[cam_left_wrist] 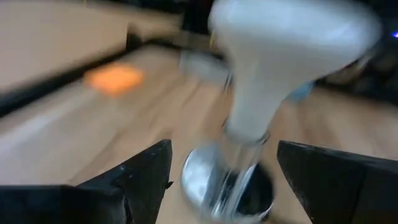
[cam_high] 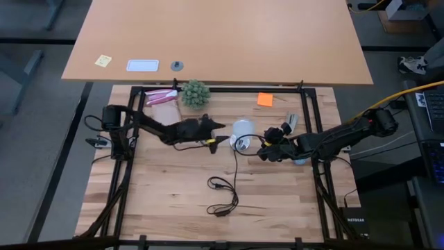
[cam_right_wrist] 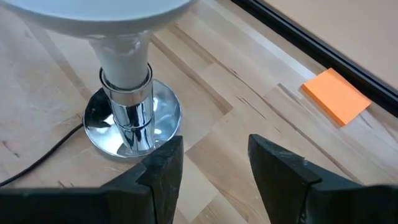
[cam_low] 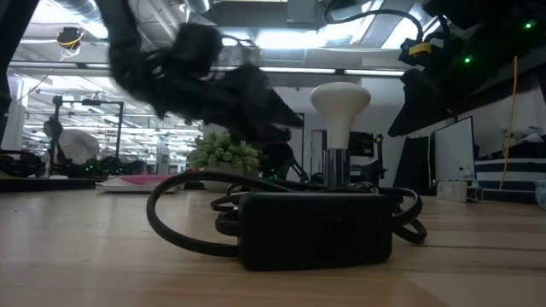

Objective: Screw lightbulb
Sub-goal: Remove the lightbulb from the lamp

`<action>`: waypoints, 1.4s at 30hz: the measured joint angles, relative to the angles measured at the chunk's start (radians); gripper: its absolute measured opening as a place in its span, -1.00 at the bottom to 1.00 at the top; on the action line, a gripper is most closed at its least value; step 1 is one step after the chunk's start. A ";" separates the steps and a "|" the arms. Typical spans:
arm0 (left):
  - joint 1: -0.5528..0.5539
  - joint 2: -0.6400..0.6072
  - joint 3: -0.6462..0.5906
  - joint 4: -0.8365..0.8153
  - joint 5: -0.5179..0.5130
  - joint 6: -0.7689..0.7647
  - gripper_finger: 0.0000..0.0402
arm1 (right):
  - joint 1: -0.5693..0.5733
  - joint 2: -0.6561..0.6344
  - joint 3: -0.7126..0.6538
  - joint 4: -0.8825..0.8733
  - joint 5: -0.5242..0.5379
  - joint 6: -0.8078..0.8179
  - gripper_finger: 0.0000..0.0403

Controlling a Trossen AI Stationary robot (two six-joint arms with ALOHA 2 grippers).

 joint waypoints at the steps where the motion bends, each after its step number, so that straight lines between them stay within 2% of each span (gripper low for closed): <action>1: -0.002 0.013 -0.041 0.125 0.000 -0.006 0.40 | 0.000 0.000 0.000 0.000 0.000 0.000 -0.07; 4: -0.007 0.066 -0.119 0.418 0.000 -0.010 0.40 | 0.000 0.000 0.000 0.002 0.000 0.000 -0.07; 6: -0.008 0.093 -0.131 0.484 -0.002 -0.007 0.40 | 0.000 0.000 0.000 0.005 0.000 0.000 -0.07; 12: -0.013 0.101 -0.130 0.466 -0.003 -0.151 0.40 | 0.000 0.000 0.000 0.063 -0.020 0.005 -0.07; 18: -0.012 0.101 -0.086 0.462 -0.006 -0.350 0.40 | -0.001 0.000 0.000 0.090 0.077 0.009 -0.07; 22: -0.012 0.101 -0.034 0.418 -0.006 -0.342 0.40 | -0.009 0.000 0.000 0.092 0.060 0.010 -0.07; 27: -0.012 0.101 0.027 0.245 -0.005 -0.373 0.40 | -0.007 0.000 0.000 0.092 0.035 0.010 -0.07; 31: -0.025 0.101 0.056 0.104 0.028 -0.258 0.40 | -0.007 0.000 0.000 0.092 0.029 0.002 -0.07; 36: -0.058 0.103 0.093 0.080 0.047 -0.035 0.40 | -0.007 0.000 0.000 0.092 0.029 -0.003 -0.07; 42: -0.062 0.169 0.158 0.086 0.045 0.027 0.40 | -0.007 0.000 0.000 0.090 0.028 -0.004 -0.07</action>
